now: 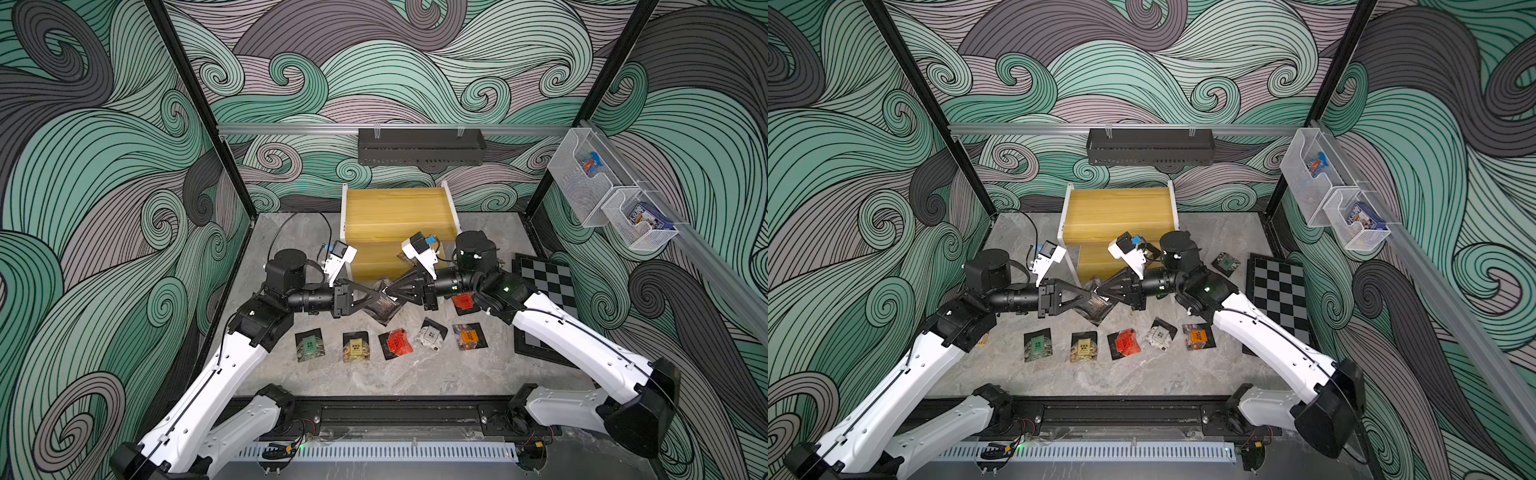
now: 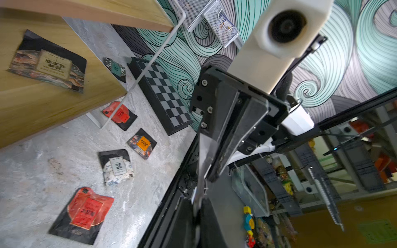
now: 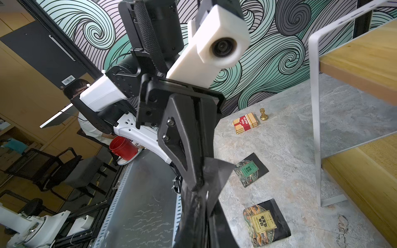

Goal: Remove the tea bags from the shelf
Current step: Pick up the tea bag from the shelf.

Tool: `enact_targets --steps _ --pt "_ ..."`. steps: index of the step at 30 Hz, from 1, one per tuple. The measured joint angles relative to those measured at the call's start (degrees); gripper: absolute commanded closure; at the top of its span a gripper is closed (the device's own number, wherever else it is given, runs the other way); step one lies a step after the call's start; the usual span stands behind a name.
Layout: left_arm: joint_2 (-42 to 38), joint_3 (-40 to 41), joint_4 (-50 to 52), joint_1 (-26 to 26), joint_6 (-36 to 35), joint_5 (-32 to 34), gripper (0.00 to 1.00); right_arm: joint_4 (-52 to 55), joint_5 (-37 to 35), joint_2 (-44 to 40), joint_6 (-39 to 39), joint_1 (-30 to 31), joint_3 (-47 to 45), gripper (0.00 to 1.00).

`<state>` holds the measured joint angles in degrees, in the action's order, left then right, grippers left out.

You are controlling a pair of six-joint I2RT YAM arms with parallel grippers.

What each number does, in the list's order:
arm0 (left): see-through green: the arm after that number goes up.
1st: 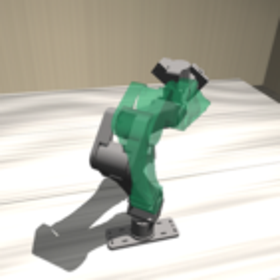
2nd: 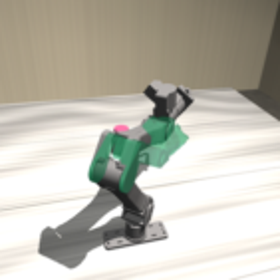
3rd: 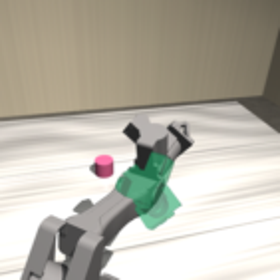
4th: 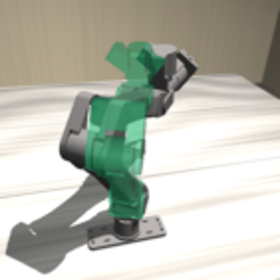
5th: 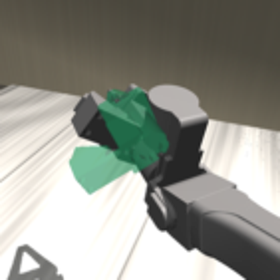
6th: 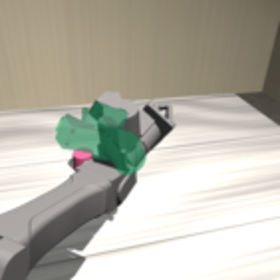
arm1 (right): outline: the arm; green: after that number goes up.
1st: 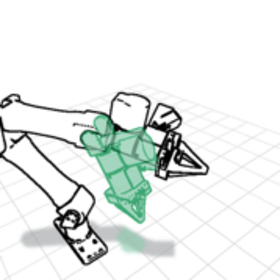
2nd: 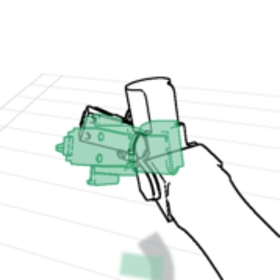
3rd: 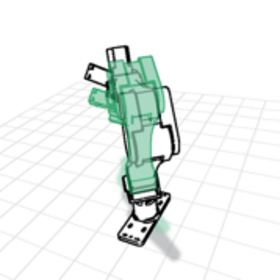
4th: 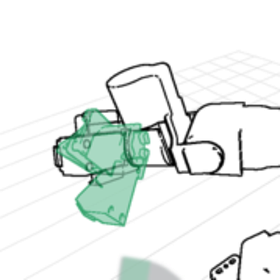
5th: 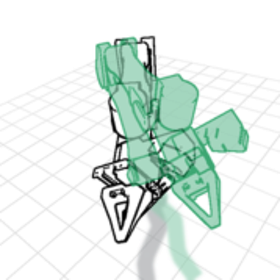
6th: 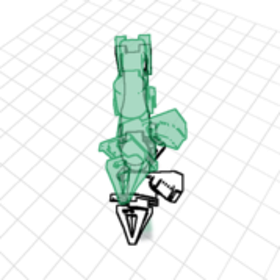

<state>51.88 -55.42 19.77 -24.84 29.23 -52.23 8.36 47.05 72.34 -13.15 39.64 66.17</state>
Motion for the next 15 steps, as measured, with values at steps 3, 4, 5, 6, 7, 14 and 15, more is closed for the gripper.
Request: enact_targets --steps 3,4,5,6,7,14,15 --pt "0.04 -0.81 1.86 -0.02 -1.31 1.77 1.0 0.02 0.04 0.13 -0.68 -0.79 -0.02 0.66" --pt "0.02 -1.27 2.84 -0.02 -1.88 2.56 1.0 -0.07 0.07 0.11 -0.81 -1.18 -0.02 0.59" --pt "0.0 -1.9 4.02 -0.02 -2.56 3.48 1.0 -0.02 0.02 0.07 -1.01 -1.66 -0.02 0.56" --pt "-0.02 -2.62 5.31 -0.02 -3.32 4.81 1.0 -0.04 -0.04 -0.02 -1.05 -2.29 -0.09 0.55" --pt "-0.13 -3.3 6.71 -0.02 -4.15 6.29 1.0 -0.04 -0.15 -0.24 -1.14 -3.13 -0.26 0.54" --pt "-2.93 -7.13 19.52 0.0 -8.76 21.75 1.0 0.87 -2.23 -4.9 -0.61 -9.73 -2.86 0.5" --pt "-3.37 -7.63 21.66 0.0 -9.11 24.57 1.0 1.25 -2.8 -5.77 -0.22 -10.29 -3.26 0.5"
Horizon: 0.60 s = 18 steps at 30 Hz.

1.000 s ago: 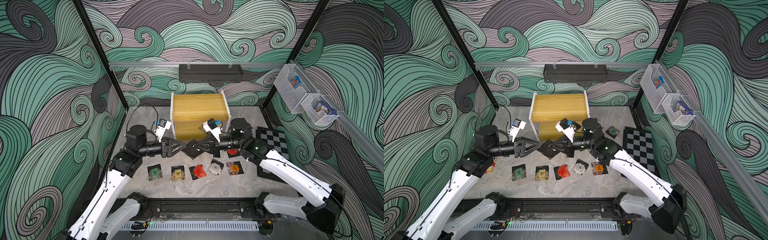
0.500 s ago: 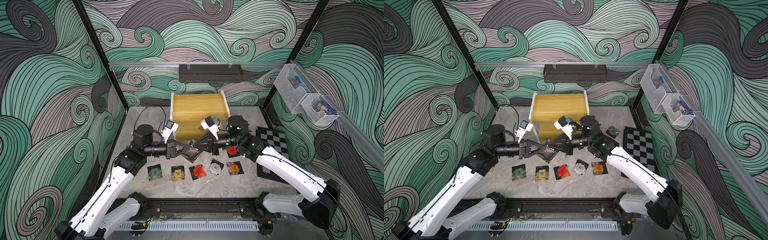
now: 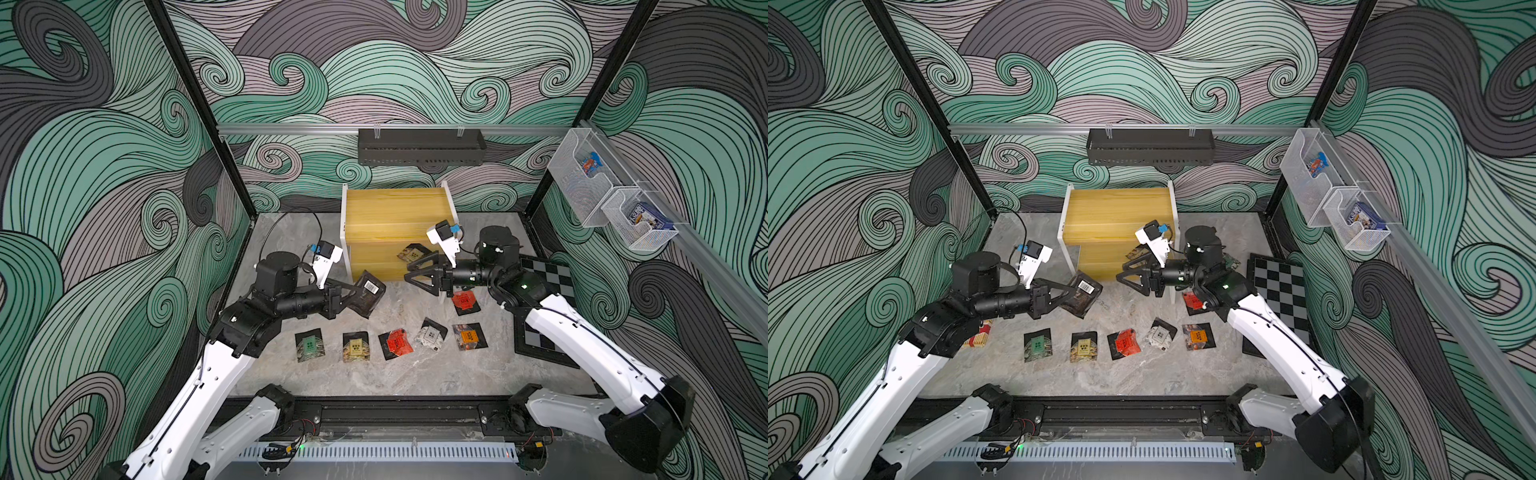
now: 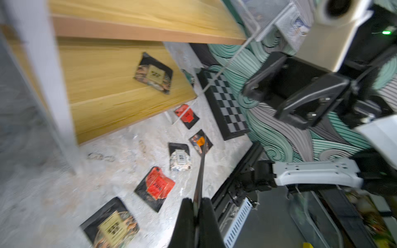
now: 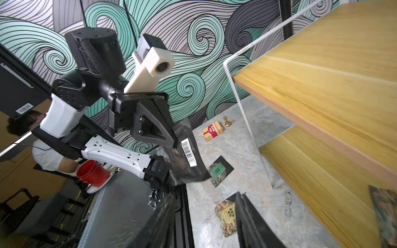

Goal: Remove the tea bags from the shelf
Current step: Pick up the tea bag from the shelf.

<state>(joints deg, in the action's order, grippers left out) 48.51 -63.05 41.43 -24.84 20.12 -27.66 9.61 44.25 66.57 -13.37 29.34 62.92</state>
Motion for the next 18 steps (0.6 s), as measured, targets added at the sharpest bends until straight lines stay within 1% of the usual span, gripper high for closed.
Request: enact_targets --steps 5,10,14,18 --pt "-1.22 -1.53 10.62 0.13 0.39 16.22 1.0 0.63 -1.88 -2.91 1.25 -1.66 -1.95 0.5" --pt "0.55 -1.68 19.41 1.53 3.67 31.36 1.0 1.18 -4.13 -3.67 1.9 -2.29 -3.54 0.51" --pt "5.92 -2.89 23.5 5.18 6.01 38.27 1.0 1.55 -6.51 -4.85 2.19 -2.51 -5.05 0.51" --pt "12.85 -3.48 23.63 8.66 7.08 41.48 1.0 1.77 -8.72 -7.56 2.19 -2.73 -7.04 0.51"
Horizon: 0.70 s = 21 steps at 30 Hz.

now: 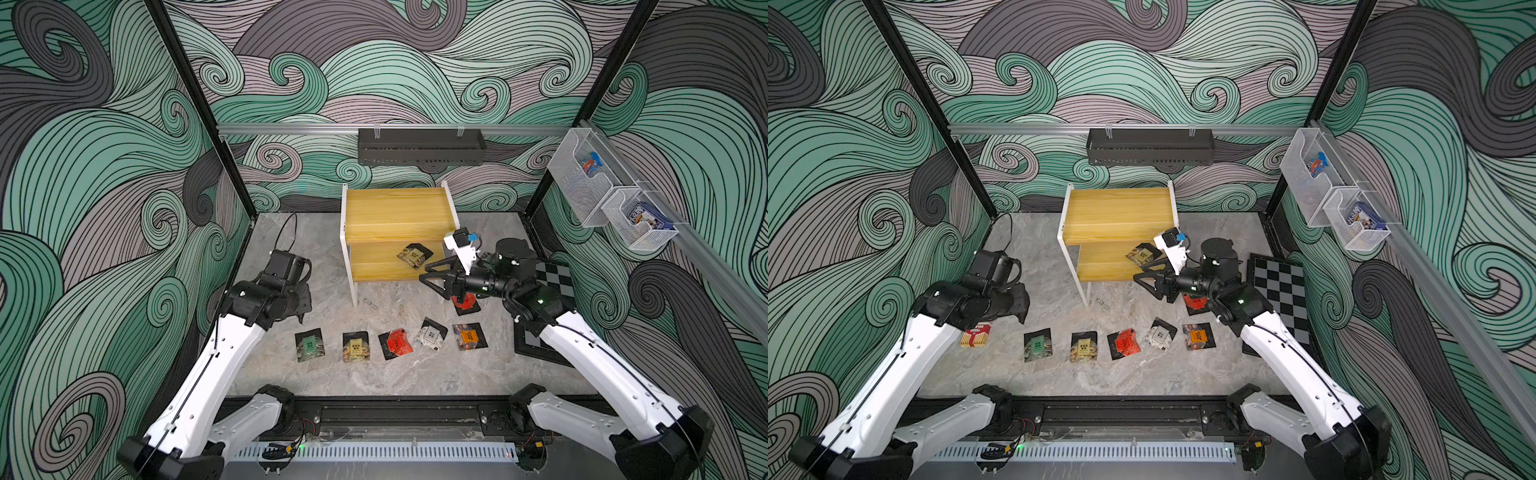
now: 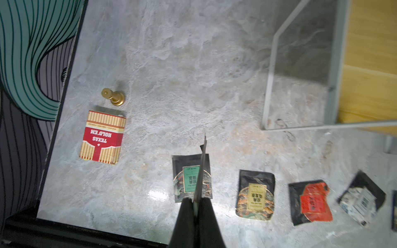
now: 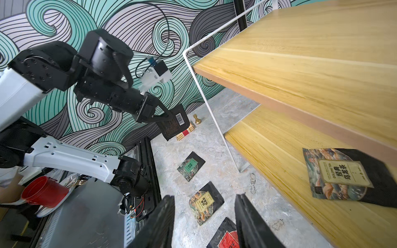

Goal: Remove the tea bags from the shelf
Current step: Pick up the tea bag from the shelf, then place the tea bag at the center of the board.

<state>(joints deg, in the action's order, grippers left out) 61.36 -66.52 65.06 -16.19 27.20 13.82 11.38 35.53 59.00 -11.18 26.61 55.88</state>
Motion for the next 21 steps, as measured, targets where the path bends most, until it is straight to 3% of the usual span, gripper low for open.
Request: enact_targets --steps 8,15,21 --pt "13.16 -0.83 -0.61 1.11 0.79 4.63 1.0 0.37 -3.89 -7.37 -0.63 -0.22 -5.33 0.51" --pt "28.35 -6.38 -0.44 1.14 1.62 9.55 1.0 1.16 -6.62 -12.87 -0.79 -0.85 -7.54 0.51" --pt "34.93 -7.15 -1.6 1.14 1.95 11.85 0.97 2.45 -8.09 -16.17 -0.74 -1.44 -7.85 0.5"
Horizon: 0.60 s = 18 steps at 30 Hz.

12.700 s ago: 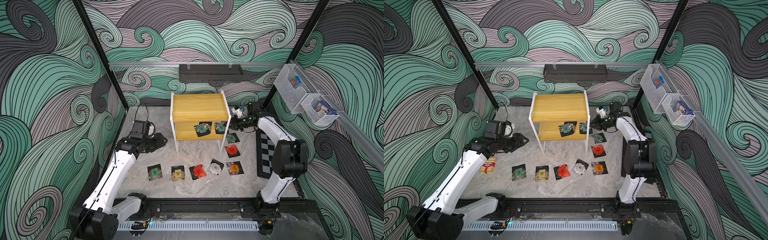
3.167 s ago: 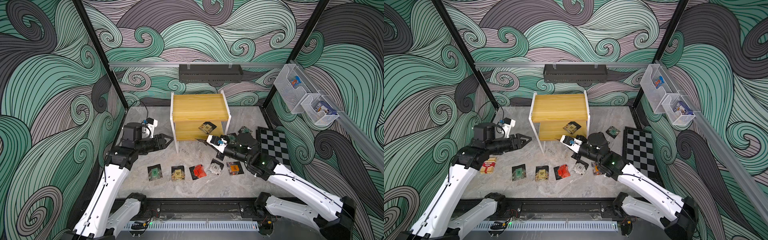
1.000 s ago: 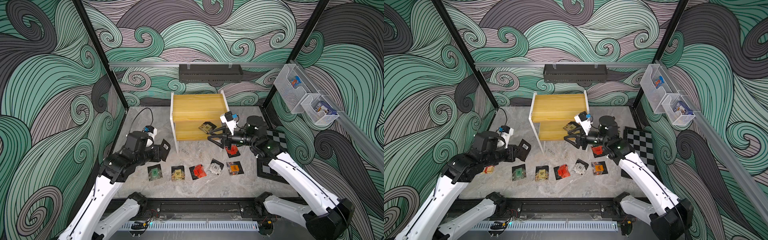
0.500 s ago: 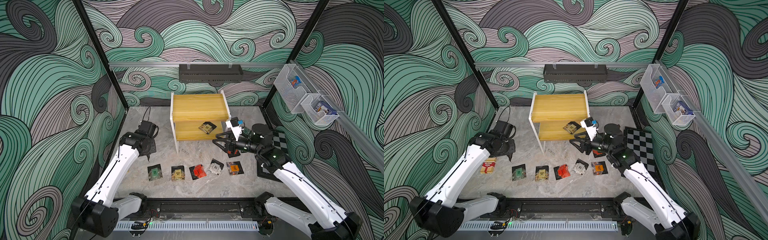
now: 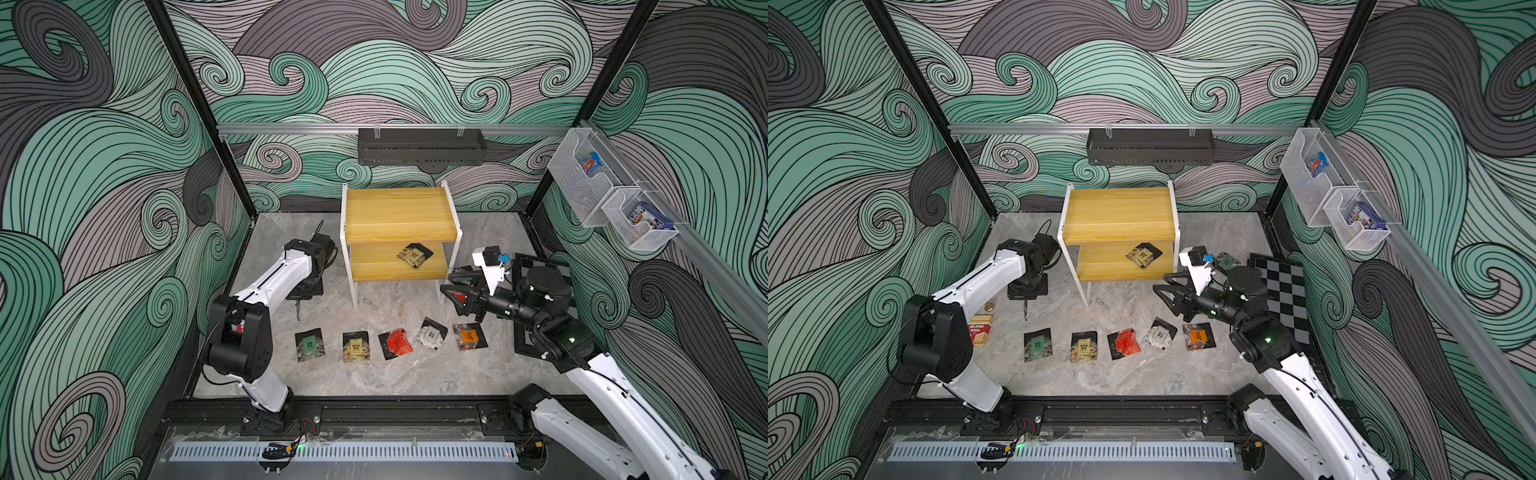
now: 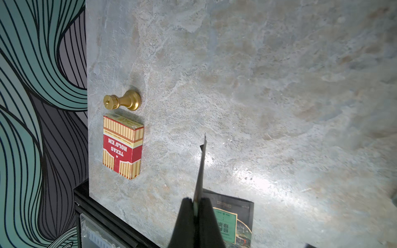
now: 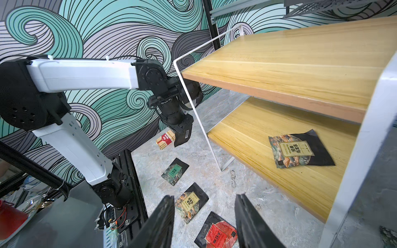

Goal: Remove the tea bags from the shelf
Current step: Place the tea bag at the center of the board.

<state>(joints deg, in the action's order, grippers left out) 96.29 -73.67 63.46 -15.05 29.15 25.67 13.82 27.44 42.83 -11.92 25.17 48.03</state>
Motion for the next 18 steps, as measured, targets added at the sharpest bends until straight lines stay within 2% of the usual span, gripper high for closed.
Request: enact_targets --steps 8,18 --pt "6.73 -1.22 -2.58 0.04 0.5 1.7 0.92 1.92 -1.05 -2.01 0.37 -0.35 -0.02 0.5" --pt "10.34 -1.86 -4.33 0.04 1.27 2.21 0.71 2.73 -1.44 -1.75 0.83 -0.42 0.0 0.5"
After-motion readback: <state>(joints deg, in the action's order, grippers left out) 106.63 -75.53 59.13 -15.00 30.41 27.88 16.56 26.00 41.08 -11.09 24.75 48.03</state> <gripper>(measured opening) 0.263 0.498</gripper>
